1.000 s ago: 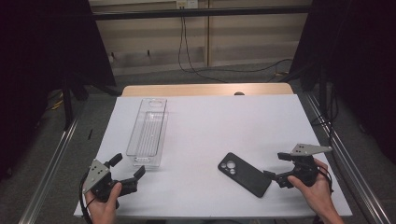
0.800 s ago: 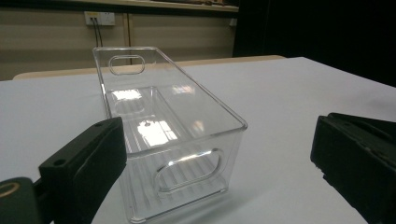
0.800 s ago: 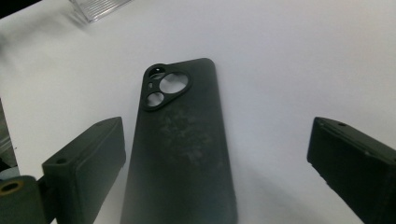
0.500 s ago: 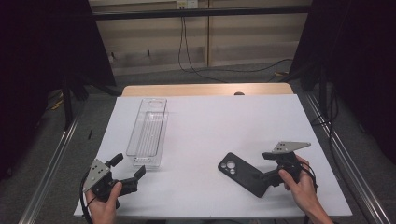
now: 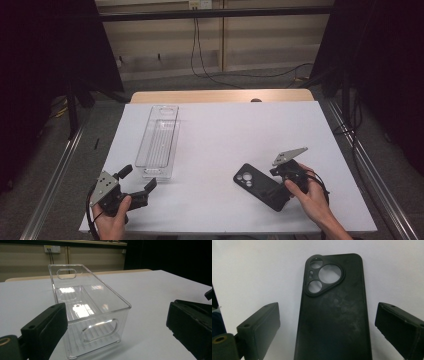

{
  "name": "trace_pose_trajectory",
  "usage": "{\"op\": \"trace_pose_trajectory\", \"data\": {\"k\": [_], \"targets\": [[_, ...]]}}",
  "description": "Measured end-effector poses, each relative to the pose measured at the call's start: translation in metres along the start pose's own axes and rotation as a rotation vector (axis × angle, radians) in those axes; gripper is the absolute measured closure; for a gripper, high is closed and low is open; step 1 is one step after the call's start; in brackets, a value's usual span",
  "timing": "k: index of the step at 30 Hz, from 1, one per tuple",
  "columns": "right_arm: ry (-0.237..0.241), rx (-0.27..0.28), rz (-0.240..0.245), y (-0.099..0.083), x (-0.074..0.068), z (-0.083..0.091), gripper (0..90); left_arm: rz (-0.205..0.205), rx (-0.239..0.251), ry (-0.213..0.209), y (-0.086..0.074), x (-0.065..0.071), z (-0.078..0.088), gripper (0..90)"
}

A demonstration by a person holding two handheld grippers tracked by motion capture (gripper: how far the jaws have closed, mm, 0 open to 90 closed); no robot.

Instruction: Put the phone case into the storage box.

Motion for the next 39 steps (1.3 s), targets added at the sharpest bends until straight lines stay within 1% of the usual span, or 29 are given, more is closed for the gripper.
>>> {"op": "trace_pose_trajectory", "data": {"k": [1, 3, 6, 7, 9, 11, 13, 14, 17, 19, 23, 26, 28, 30, 32, 35, 37, 38, 39], "targets": [[-0.016, -0.002, 0.008, 0.002, -0.001, 0.0, 5.3, -0.002, -0.001, 0.002, 0.0, 0.0, 0.0, 3.5], [-0.035, -0.032, 0.024, 0.004, -0.002, -0.002, 5.6, -0.002, -0.001, 0.001, 0.0, 0.0, 0.0, 3.5], [-0.032, -0.08, 0.029, 0.006, -0.008, -0.006, 5.7, -0.004, 0.0, 0.002, 0.0, 0.0, 0.0, 3.5], [-0.024, -0.098, 0.019, 0.007, -0.01, -0.006, 5.2, -0.003, 0.0, 0.001, 0.0, 0.0, 0.0, 3.5], [-0.029, -0.125, 0.028, 0.009, -0.012, -0.009, 4.2, -0.003, 0.002, 0.002, 0.0, 0.0, 0.0, 3.5], [-0.045, -0.14, 0.04, 0.011, -0.012, -0.011, 5.0, -0.002, 0.002, -0.002, 0.0, 0.0, 0.0, 3.5], [-0.035, -0.15, 0.059, 0.013, -0.012, -0.012, 4.8, -0.001, 0.002, -0.001, 0.0, 0.0, 0.0, 3.5], [-0.042, -0.156, 0.065, 0.013, -0.012, -0.014, 4.3, 0.001, 0.002, -0.002, 0.0, 0.001, 0.0, 3.5], [-0.077, -0.178, 0.062, 0.014, -0.007, -0.019, 5.4, 0.002, 0.002, -0.003, 0.0, 0.001, 0.0, 3.5], [-0.073, -0.194, 0.067, 0.013, -0.006, -0.022, 4.9, 0.0, 0.003, -0.003, 0.0, 0.001, 0.0, 3.5], [-0.099, -0.208, 0.062, 0.011, -0.002, -0.024, 4.9, -0.003, -0.001, -0.005, 0.0, 0.001, 0.0, 3.5], [-0.108, -0.224, 0.053, 0.007, 0.003, -0.026, 5.1, -0.004, -0.001, -0.006, 0.0, 0.001, -0.001, 3.5], [-0.113, -0.224, 0.046, 0.005, 0.005, -0.027, 5.0, -0.003, -0.005, -0.008, -0.001, 0.001, -0.001, 3.5], [-0.102, -0.226, 0.045, 0.002, 0.005, -0.03, 2.7, -0.006, -0.009, -0.004, -0.001, 0.001, -0.001, 3.5], [-0.101, -0.217, 0.05, 0.001, 0.004, -0.03, 2.7, -0.004, -0.012, -0.006, -0.002, 0.001, -0.001, 3.5], [-0.113, -0.216, 0.059, 0.001, 0.004, -0.032, 0.0, -0.008, -0.009, -0.008, -0.001, 0.002, -0.001, 3.5], [-0.145, -0.23, 0.076, 0.0, 0.002, -0.035, 0.0, -0.007, -0.006, -0.008, -0.001, 0.002, -0.001, 3.5], [-0.149, -0.231, 0.071, 0.0, 0.002, -0.035, 0.0, -0.007, -0.005, -0.008, -0.001, 0.002, -0.001, 3.5], [-0.143, -0.23, 0.068, 0.0, 0.002, -0.035, 0.0, -0.007, -0.004, -0.008, -0.001, 0.002, -0.001, 3.5]]}}
Point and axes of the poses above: each handheld gripper's, and its own axes: z roughly backward along the jaws, y roughly out of its top, x roughly to its right, the point moved 9 cm from there along -z, roughly forward along the jaws, and after that the axes turned 10 degrees about -x, right-handed, at the moved point
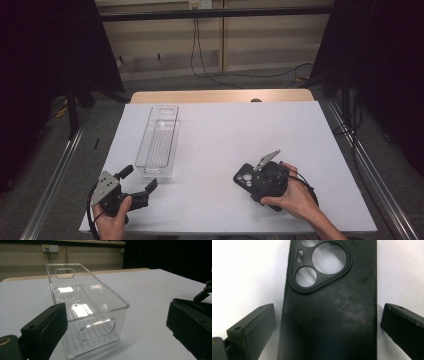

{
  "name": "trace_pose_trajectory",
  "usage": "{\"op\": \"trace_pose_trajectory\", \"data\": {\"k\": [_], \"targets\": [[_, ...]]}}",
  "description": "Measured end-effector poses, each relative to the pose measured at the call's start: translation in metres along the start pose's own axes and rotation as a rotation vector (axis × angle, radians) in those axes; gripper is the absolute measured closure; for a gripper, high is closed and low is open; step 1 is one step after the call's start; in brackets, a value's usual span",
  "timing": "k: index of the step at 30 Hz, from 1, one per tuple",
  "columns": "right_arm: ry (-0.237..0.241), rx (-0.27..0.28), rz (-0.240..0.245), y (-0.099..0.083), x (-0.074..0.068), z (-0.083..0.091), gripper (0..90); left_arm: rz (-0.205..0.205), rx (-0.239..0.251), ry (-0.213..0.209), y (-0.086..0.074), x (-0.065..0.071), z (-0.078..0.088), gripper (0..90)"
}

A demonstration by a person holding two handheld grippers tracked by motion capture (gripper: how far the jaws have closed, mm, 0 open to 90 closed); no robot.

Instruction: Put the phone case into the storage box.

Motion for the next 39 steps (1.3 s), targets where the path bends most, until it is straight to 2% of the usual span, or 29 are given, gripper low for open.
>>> {"op": "trace_pose_trajectory", "data": {"k": [10, 13, 21, 31, 39], "targets": [[-0.012, 0.022, 0.004, -0.0009, 0.0001, -0.0004, 0.0, 0.005, -0.001, -0.001, -0.0003, -0.0001, -0.0001, 3.5], [-0.015, 0.011, -0.01, -0.0005, -0.0003, -0.0002, 0.6, 0.005, -0.001, -0.003, -0.0004, -0.0001, -0.0002, 3.5], [-0.009, 0.004, 0.016, -0.0009, -0.0032, 0.0043, 11.8, 0.005, 0.001, -0.002, -0.0002, -0.0004, 0.0004, 3.5], [-0.002, 0.005, 0.01, -0.0002, -0.0029, 0.0059, 14.3, -0.004, -0.009, -0.002, -0.001, -0.0009, -0.0009, 3.5], [0.004, 0.014, 0.023, 0.0, -0.002, 0.0066, 14.7, 0.0, -0.01, -0.007, -0.0014, -0.0009, -0.001, 3.5]]}}
Point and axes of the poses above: each handheld gripper's, and its own axes: z roughly backward along the jaws, y roughly out of its top, x roughly to its right, the point moved 9 cm from there along -z, roughly forward along the jaws, and after that the axes turned 10 degrees about -x, right-handed, at the moved point
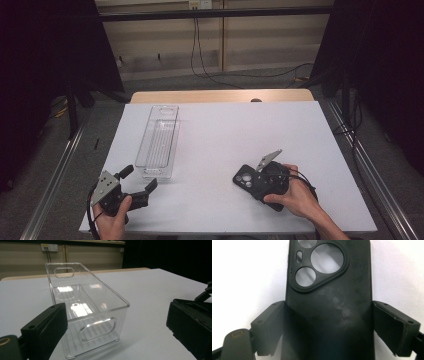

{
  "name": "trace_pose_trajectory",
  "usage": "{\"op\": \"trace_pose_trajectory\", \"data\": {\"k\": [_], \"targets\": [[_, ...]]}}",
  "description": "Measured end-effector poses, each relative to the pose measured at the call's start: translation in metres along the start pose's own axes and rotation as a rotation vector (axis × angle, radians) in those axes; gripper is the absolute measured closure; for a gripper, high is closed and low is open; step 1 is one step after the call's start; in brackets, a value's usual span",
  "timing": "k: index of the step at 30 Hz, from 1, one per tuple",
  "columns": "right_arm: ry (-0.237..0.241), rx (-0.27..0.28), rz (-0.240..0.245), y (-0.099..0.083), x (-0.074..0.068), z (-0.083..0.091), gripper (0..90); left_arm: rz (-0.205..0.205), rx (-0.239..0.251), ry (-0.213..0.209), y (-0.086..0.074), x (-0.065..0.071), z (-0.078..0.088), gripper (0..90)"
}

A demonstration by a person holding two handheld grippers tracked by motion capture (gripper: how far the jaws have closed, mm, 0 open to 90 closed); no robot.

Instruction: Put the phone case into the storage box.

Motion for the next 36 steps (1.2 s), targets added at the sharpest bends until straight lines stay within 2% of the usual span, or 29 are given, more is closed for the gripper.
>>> {"op": "trace_pose_trajectory", "data": {"k": [9, 15, 25, 31, 36], "targets": [[0.003, 0.056, -0.026, 0.003, 0.005, 0.007, 14.7, -0.007, -0.008, -0.007, -0.001, 0.003, -0.002, 3.5], [0.003, 0.132, -0.028, 0.008, 0.01, 0.018, 14.7, -0.002, -0.002, -0.005, 0.0, 0.003, -0.002, 3.5], [0.035, 0.263, 0.007, 0.019, 0.009, 0.029, 14.6, -0.002, 0.003, -0.011, 0.001, 0.002, -0.001, 3.5], [0.028, 0.346, 0.018, 0.025, 0.011, 0.034, 14.6, -0.007, 0.003, -0.016, 0.001, 0.004, -0.001, 3.5], [0.02, 0.395, 0.013, 0.028, 0.012, 0.038, 14.5, -0.009, 0.002, -0.015, 0.001, 0.003, 0.0, 3.5]]}}
Point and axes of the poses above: each handheld gripper's, and its own axes: z roughly backward along the jaws, y roughly out of its top, x roughly to its right, the point moved 9 cm from there along -z, roughly forward along the jaws, and after that the axes turned 10 degrees about -x, right-handed, at the moved point
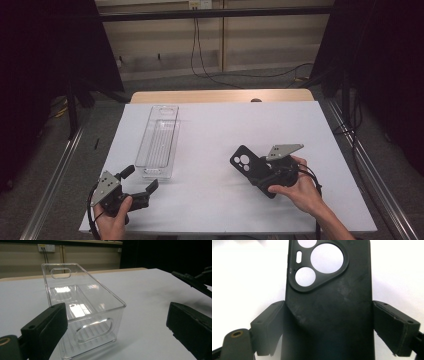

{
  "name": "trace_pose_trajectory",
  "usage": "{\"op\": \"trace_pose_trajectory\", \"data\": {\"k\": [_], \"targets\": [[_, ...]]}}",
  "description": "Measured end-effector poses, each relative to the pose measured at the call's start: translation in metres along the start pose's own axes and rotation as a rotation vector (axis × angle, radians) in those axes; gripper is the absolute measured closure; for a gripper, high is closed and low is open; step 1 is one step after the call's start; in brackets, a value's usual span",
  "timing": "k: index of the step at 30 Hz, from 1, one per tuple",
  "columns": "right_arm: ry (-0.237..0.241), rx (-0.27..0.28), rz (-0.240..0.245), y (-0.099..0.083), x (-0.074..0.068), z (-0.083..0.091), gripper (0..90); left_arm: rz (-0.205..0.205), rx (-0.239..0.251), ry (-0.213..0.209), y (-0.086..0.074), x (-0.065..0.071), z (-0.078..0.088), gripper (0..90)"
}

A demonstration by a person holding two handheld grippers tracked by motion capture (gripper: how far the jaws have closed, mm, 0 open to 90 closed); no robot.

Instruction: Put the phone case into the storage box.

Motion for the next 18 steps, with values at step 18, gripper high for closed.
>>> {"op": "trace_pose_trajectory", "data": {"k": [18], "targets": [[-0.063, 0.179, -0.033, 0.01, 0.011, 0.013, 14.5, -0.004, 0.005, -0.008, 0.001, 0.002, -0.001, 3.5]]}}
Point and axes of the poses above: each handheld gripper's, and its own axes: z roughly backward along the jaws, y roughly out of its top, x roughly to its right, the point moved 9 cm from there along -z, roughly forward along the jaws, and after that the axes turned 10 degrees about -x, right-handed, at the moved point
